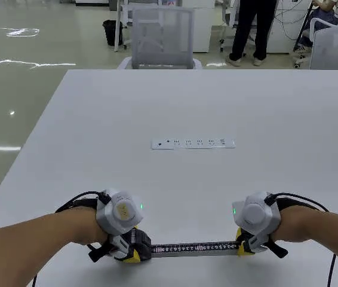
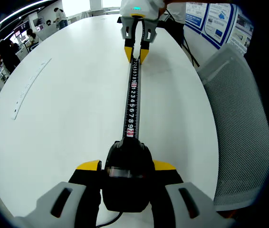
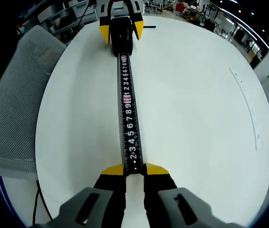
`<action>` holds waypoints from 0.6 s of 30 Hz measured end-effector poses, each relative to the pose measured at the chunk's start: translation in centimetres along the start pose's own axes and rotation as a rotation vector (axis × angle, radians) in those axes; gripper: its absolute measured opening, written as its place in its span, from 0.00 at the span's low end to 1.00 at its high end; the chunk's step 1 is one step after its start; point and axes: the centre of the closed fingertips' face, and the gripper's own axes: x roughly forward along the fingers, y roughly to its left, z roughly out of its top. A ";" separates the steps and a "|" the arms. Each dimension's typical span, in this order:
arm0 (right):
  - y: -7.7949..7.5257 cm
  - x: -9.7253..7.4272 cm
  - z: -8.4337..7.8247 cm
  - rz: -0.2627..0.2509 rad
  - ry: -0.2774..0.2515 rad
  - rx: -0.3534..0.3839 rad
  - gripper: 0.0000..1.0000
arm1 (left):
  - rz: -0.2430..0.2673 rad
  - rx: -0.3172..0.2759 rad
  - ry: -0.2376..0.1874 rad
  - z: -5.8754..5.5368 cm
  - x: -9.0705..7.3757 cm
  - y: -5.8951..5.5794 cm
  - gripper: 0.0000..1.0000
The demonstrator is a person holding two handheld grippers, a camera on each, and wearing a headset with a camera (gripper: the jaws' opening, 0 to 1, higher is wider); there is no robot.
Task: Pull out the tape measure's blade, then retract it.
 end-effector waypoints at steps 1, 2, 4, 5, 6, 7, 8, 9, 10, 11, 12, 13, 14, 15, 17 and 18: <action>0.0 0.0 0.0 0.000 0.001 0.000 0.12 | 0.000 0.000 0.001 0.0 0.0 0.0 0.36; 0.0 0.0 -0.1 0.001 0.003 0.002 0.12 | -0.001 0.001 0.001 0.0 0.0 0.0 0.36; -0.1 0.0 -0.2 0.001 0.004 0.003 0.12 | -0.001 0.000 0.001 0.0 0.0 0.0 0.36; -0.1 0.0 -0.3 0.001 0.005 0.004 0.12 | -0.001 0.000 0.000 0.0 0.0 0.0 0.36; -0.1 0.0 -0.3 0.001 0.005 0.004 0.12 | -0.001 0.000 0.000 0.0 0.0 0.0 0.36; -0.1 -0.1 -0.3 0.000 0.005 0.004 0.12 | -0.001 -0.001 0.000 0.0 0.0 0.0 0.36; -0.1 -0.1 -0.3 0.000 0.006 0.004 0.12 | -0.001 -0.001 0.000 0.0 0.0 0.0 0.36; -0.1 -0.1 -0.3 -0.001 0.006 0.004 0.12 | 0.000 0.000 0.000 0.0 0.0 0.0 0.36; -0.1 -0.1 -0.4 -0.001 0.007 0.005 0.12 | 0.000 0.000 0.000 0.0 0.0 0.0 0.36; -0.1 -0.2 -0.4 -0.001 0.007 0.006 0.12 | 0.000 0.000 0.000 0.0 0.0 0.0 0.36; -0.1 -0.2 -0.4 -0.002 0.007 0.007 0.12 | 0.001 0.000 -0.001 0.0 0.0 0.0 0.36; -0.1 -0.2 -0.5 -0.003 0.007 0.008 0.12 | 0.001 0.000 -0.001 0.0 0.0 0.0 0.36; -0.1 -0.2 -0.5 -0.003 0.007 0.008 0.12 | 0.002 -0.001 -0.002 0.0 0.0 0.0 0.36; -0.2 -0.2 -0.6 -0.004 0.008 0.009 0.12 | 0.002 -0.001 -0.003 0.0 0.0 0.1 0.36; -0.1 -0.2 -0.7 -0.004 0.008 0.015 0.12 | 0.001 -0.002 -0.003 0.0 0.0 0.1 0.36; -0.1 -0.3 -0.8 -0.003 0.008 0.014 0.12 | 0.001 -0.002 -0.003 0.0 0.0 0.1 0.36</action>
